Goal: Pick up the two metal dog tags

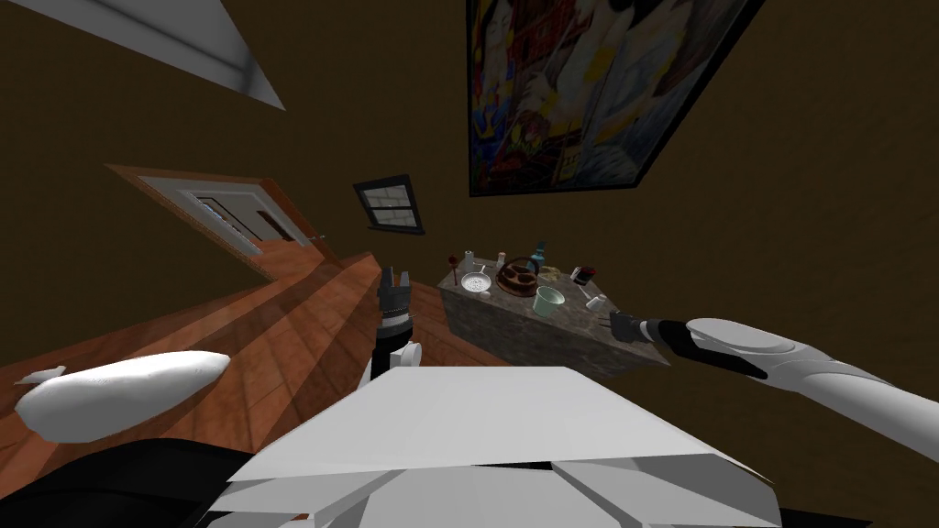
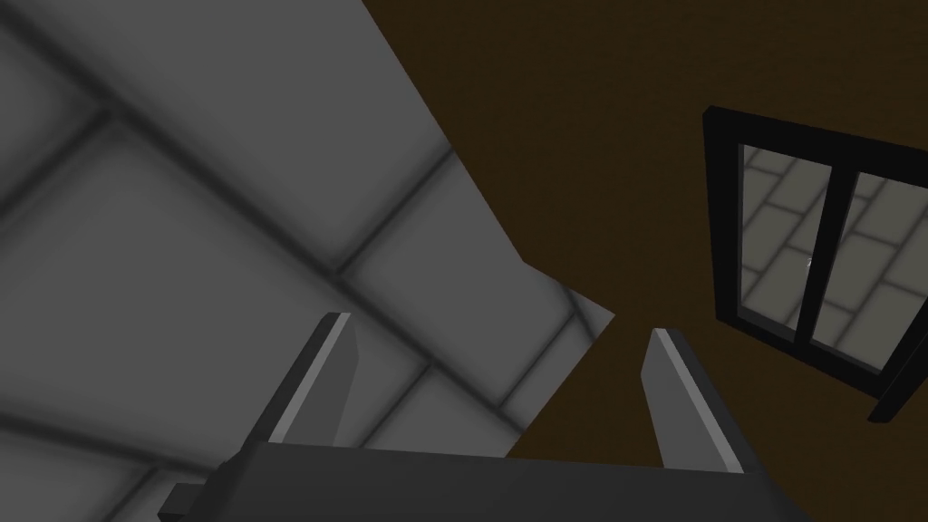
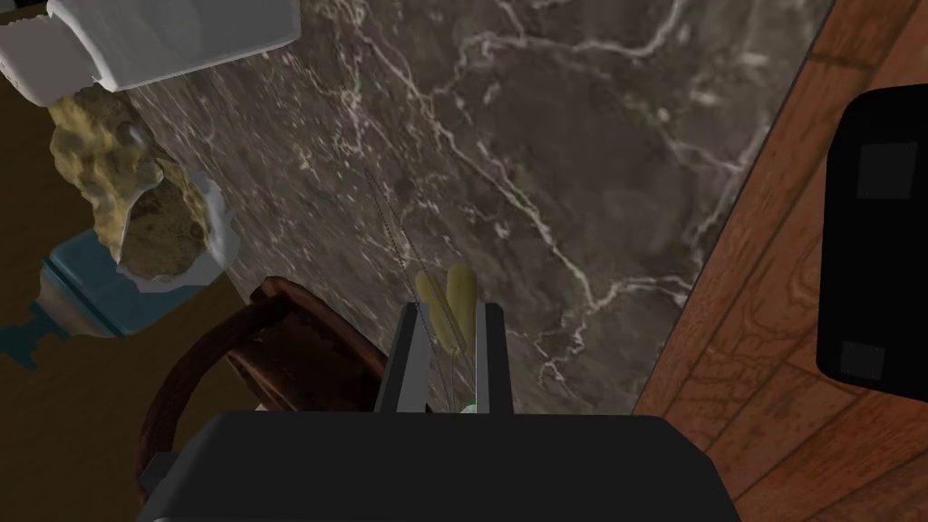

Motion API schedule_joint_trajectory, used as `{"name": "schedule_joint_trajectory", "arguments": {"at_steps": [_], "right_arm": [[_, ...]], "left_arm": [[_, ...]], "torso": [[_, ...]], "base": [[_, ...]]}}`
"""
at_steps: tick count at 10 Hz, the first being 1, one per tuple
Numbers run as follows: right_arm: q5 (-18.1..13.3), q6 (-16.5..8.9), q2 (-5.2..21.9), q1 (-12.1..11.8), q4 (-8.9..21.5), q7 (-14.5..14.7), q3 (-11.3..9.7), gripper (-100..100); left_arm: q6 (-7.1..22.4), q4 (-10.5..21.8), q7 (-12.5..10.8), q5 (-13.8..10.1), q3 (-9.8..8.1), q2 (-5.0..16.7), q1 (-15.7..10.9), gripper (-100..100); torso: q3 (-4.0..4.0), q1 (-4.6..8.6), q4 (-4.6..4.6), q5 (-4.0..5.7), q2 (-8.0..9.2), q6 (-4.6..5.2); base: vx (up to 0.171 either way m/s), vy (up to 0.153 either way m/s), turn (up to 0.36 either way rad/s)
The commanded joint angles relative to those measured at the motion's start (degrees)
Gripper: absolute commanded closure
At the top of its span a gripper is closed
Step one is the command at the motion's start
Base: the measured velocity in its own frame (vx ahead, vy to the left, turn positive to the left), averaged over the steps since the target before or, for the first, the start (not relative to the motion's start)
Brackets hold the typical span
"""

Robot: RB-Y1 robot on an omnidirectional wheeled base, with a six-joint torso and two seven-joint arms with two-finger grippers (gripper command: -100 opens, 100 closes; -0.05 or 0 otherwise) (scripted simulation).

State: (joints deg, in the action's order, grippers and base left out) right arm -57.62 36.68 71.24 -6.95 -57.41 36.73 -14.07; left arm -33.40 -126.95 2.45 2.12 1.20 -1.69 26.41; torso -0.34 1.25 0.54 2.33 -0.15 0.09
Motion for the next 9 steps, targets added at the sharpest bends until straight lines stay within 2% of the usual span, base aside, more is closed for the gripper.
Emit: {"name": "schedule_joint_trajectory", "arguments": {"at_steps": [1,3,4,5,7,8,9], "right_arm": [[0.36,-1.92,-0.97,-2.86,-2.86,-0.29,2.02,100],[0.36,-1.92,-0.97,-5.55,-3.94,-0.29,2.02,100],[1.0,-5.03,-2.97,-7.58,-6.96,-0.45,4.88,100],[1.0,-5.03,-2.97,-9.39,-8.24,-0.45,5.63,100],[1.0,-5.03,-2.97,-12.93,-9.35,-0.45,5.63,100],[1.0,-5.03,-2.97,-13.55,-9.35,-0.45,5.63,100],[1.65,-7.97,-4.98,-15.55,-11.96,-0.61,8.28,100]], "left_arm": [[0.0,0.0,0.0,0.0,0.0,0.0,0.0,0],[0.0,0.0,0.0,0.0,-0.01,0.0,0.02,0],[0.0,0.0,0.0,0.0,-0.01,0.0,0.02,0],[0.0,0.0,0.0,0.0,0.0,0.0,0.0,0],[0.0,0.0,0.0,0.0,-0.01,0.0,0.02,0],[0.0,0.0,0.0,0.0,-0.01,0.0,0.02,0],[0.0,0.0,0.0,0.0,-0.01,0.0,0.02,0]], "torso": [[0.0,0.0,0.0,0.0,0.0,0.0],[0.0,0.11,0.04,0.03,0.03,0.31],[0.03,0.07,0.04,0.06,0.1,0.38],[0.05,0.08,-0.03,0.06,0.07,0.05],[0.03,0.13,0.02,0.07,0.07,0.36],[0.06,0.11,0.02,0.08,0.14,0.45],[0.09,0.06,0.0,0.07,0.18,0.4]], "base": [[0.008,-0.071,0.229],[0.009,-0.028,-0.015],[-0.012,-0.035,0.301],[0.0,-0.061,0.266],[0.008,-0.023,-0.025],[-0.002,0.007,-0.038],[-0.023,-0.039,0.314]]}}
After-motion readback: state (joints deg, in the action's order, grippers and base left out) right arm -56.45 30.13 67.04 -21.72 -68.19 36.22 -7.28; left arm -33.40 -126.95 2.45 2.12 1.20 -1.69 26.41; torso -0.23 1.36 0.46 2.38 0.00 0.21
